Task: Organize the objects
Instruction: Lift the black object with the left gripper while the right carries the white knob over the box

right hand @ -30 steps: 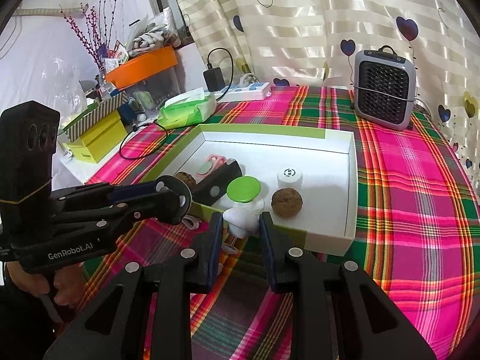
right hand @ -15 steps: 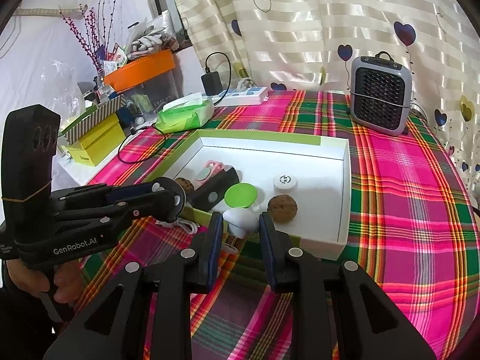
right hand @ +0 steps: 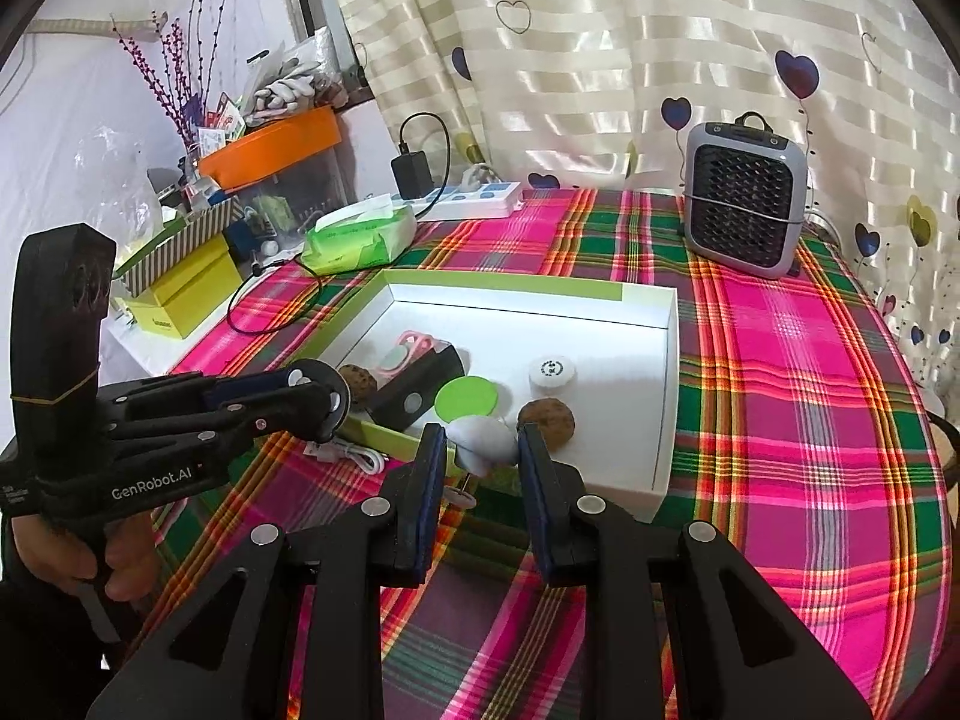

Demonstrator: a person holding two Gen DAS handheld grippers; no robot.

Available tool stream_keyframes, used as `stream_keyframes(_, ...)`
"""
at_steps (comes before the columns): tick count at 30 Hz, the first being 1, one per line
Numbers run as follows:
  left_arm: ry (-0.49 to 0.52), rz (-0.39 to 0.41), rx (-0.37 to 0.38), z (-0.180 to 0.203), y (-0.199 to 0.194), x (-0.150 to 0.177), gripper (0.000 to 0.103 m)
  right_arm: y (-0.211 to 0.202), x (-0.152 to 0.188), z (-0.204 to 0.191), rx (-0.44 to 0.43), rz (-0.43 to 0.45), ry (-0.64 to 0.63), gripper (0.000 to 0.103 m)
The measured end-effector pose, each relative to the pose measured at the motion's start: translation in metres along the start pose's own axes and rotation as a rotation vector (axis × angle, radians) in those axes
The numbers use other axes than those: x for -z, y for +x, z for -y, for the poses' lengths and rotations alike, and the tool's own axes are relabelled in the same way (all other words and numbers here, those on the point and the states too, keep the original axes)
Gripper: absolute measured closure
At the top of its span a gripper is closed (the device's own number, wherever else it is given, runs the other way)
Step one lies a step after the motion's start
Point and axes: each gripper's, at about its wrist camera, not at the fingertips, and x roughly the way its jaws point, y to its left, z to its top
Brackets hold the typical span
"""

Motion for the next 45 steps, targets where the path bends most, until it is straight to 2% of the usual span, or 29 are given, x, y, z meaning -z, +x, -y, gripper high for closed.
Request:
stream_keyframes(20, -0.023, -0.005, -0.056, -0.012, 0.002, -0.011, 0.075, -0.003, -0.020, 0.007, 0.011, 0.011, 0.012, 0.077)
stream_keyframes(33, -0.041, 0.017, -0.059, -0.018, 0.001, -0.029, 0.075, 0.001, -0.029, 0.011, 0.021, 0.015, 0.021, 0.077)
stream_keyframes(45, -0.026, 0.041, -0.047, -0.010, 0.002, -0.049, 0.075, 0.010, -0.033, 0.018, 0.070, -0.003, 0.012, 0.077)
